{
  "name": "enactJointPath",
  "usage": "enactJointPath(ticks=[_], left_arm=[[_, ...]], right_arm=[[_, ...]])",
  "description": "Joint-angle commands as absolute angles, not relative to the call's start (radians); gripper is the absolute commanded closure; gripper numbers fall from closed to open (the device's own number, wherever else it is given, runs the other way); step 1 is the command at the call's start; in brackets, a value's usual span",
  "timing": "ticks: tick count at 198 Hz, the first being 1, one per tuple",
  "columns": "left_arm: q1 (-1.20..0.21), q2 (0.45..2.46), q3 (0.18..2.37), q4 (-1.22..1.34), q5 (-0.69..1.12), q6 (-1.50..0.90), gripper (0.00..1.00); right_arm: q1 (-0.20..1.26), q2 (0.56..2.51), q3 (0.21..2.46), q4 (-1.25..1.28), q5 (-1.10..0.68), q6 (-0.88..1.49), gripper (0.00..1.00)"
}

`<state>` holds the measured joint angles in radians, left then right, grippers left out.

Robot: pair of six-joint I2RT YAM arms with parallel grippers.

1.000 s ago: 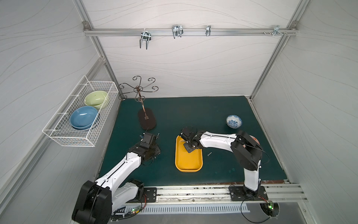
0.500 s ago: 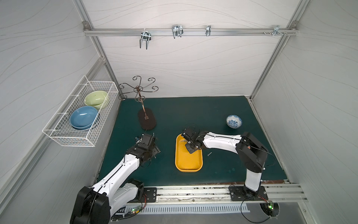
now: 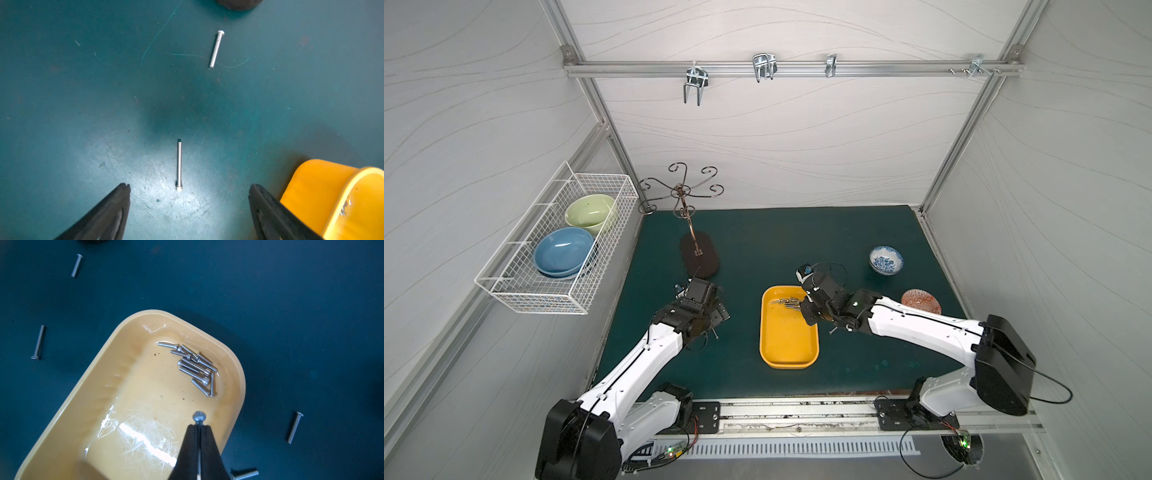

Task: Take out the screws from the storage box
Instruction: Pick up the screw from the storage box, then place the screw at the center of the board.

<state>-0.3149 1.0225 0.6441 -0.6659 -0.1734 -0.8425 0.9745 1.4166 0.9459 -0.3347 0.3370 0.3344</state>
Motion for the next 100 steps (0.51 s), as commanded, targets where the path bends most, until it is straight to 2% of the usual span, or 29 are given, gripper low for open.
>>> enactJointPath(ticks=[1,42,100], left_arm=[[-0.31,1.019,0.655,-0.62,-0.102,-0.777,0.08],[-0.31,0.928,0.646,-0.601,-0.033,-0.728,0.09],[-0.34,0.899,0.752,-0.666,0.082,-0.644,0.12]], right_arm=[[0.94,1.355,0.88,-0.297,0.383,0.381,1.0],[0.832,1.233,0.739,-0.253,0.359,0.43,1.0],[0.717,1.255,0.596,-0.125,0.342,0.437,1.0]])
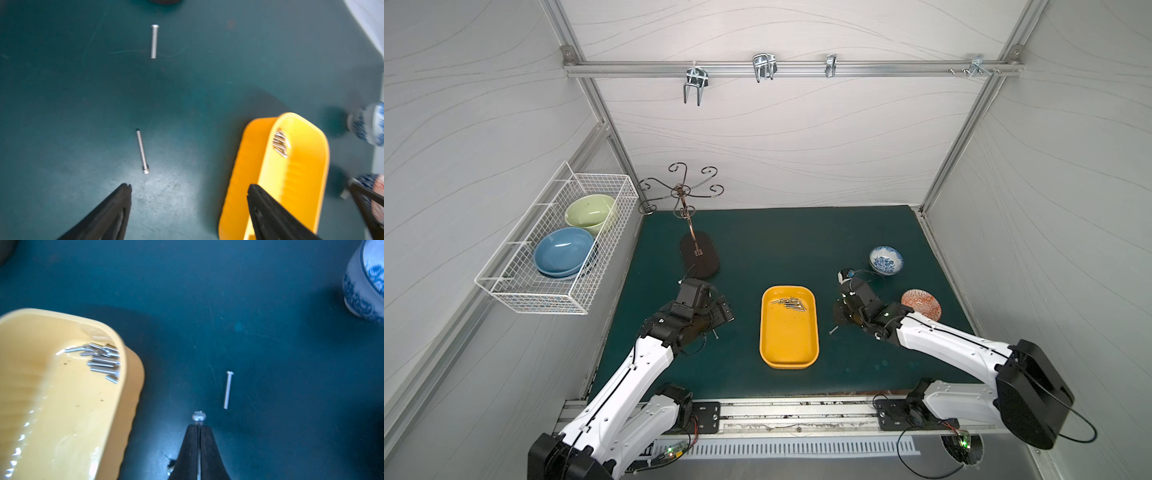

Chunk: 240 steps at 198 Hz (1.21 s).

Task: Take out the screws from the storage box
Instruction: Place the screw at the center of the board.

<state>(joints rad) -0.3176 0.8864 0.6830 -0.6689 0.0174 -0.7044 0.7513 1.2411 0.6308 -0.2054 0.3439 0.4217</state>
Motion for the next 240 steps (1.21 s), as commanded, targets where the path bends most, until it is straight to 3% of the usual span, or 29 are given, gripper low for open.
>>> enactJointPath(ticks=[1,66,148,189,212,240], left_arm=[[-0.342,0.901,0.753,-0.664,0.082,-0.643,0.12],[-0.672,1.12,0.929,-0.688,-0.093,-0.553,0.19],[-0.822,1.332,1.057,-0.657,-0.059,-0.477,0.23],[-0.83,1.447,1.12,-0.663,-0.059,-0.467,0.23],[-0.83,1.511,1.155,-0.664,-0.051,-0.452,0.32],[-0.831,1.599,1.206,-0.668,-0.033,-0.438,0.35]], right_arm=[[0.716,1.256,0.595,-0.123,0.341,0.436,1.0],[0.647,1.388,0.601,-0.059,0.318,0.43,1.0],[0.588,1.385,0.571,-0.042,0.303,0.485,1.0],[0.514,1.422,0.539,0.024,0.17,0.51,1.0],[0.512,1.412,0.53,0.041,0.161,0.509,1.0],[0.508,1.423,0.535,0.042,0.15,0.506,0.96]])
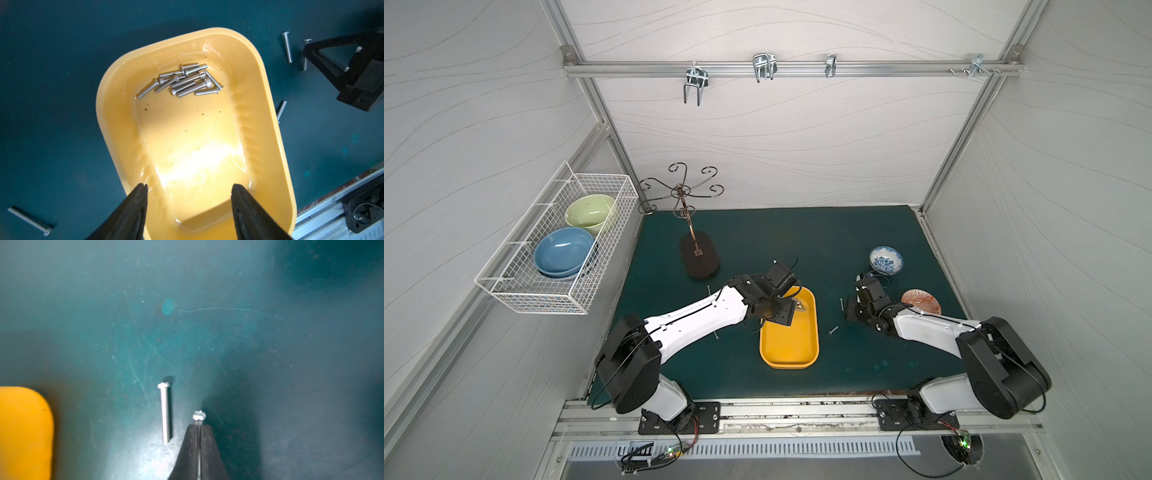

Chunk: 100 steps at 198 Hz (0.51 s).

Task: Take out the screws from the storage box
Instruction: Place the screw at the center of the board.

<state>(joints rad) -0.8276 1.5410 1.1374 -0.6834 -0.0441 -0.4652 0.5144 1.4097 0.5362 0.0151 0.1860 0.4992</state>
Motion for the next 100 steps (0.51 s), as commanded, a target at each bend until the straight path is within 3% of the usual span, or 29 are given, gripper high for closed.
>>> enactJointPath(ticks=[1,32,68,100], left_arm=[[-0.83,1.603,1.207,-0.668,-0.032,-0.437,0.35],[-0.831,1.681,1.246,-0.648,0.002,-0.421,0.39],[-0.833,1.73,1.262,-0.609,0.022,-0.408,0.41],[-0.833,1.774,1.283,-0.589,0.033,-0.406,0.44]], right_arm=[[0.508,1.422,0.535,0.041,0.15,0.507,0.96],[0.507,1.424,0.537,0.043,0.146,0.502,0.94],[0.508,1.395,0.519,0.056,0.162,0.502,0.78],[0.505,1.355,0.501,0.064,0.176,0.503,0.74]])
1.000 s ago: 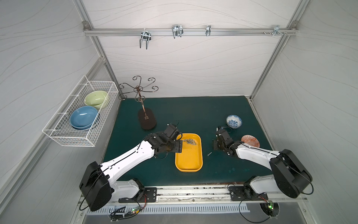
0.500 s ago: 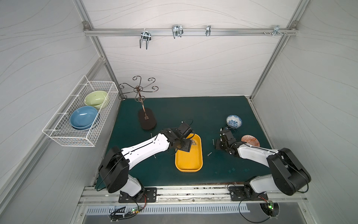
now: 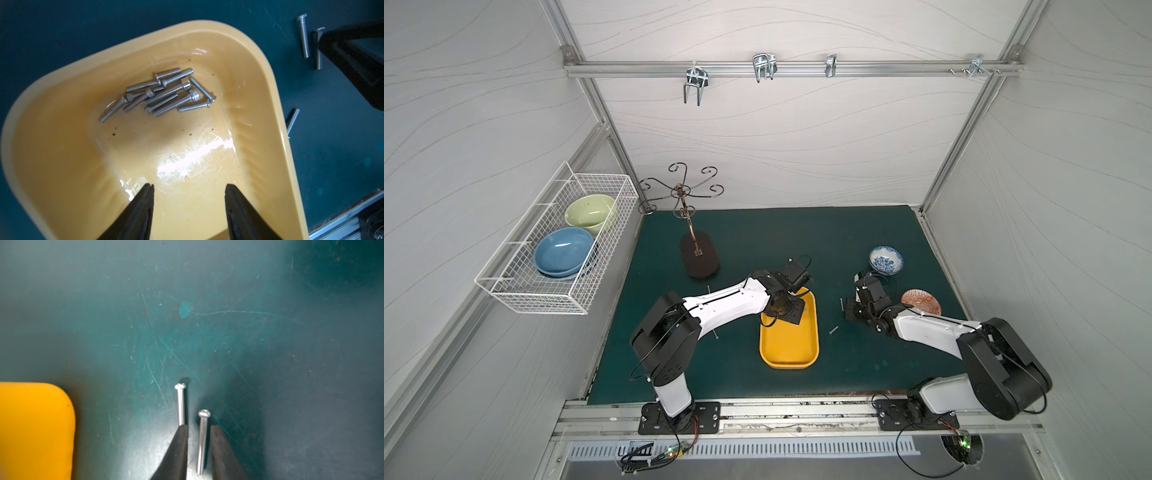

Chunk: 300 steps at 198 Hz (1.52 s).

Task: Take out the screws from the storage box
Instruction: Place the screw at the center of the board.

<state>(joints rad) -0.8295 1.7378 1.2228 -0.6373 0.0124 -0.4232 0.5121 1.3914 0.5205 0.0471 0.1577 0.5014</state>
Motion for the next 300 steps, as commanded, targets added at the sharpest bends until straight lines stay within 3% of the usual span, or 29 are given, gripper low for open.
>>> enactJointPath(ticks=[1,31,169,300], left_arm=[[-0.834,1.774,1.284,-0.588,0.034,-0.405,0.44],[-0.833,1.828,1.308,-0.577,0.039,-0.396,0.49],[-0.83,1.988,1.394,-0.571,-0.011,-0.374,0.49],[-0.796,2.016,1.391,-0.541,0.018,-0.361,0.5]], right_arm=[[0.505,1.355,0.501,0.064,0.176,0.503,0.74],[0.506,1.345,0.494,0.069,0.181,0.502,0.72],[0.505,1.381,0.515,0.075,0.156,0.482,0.72],[0.506,1.399,0.526,0.072,0.141,0.474,0.73]])
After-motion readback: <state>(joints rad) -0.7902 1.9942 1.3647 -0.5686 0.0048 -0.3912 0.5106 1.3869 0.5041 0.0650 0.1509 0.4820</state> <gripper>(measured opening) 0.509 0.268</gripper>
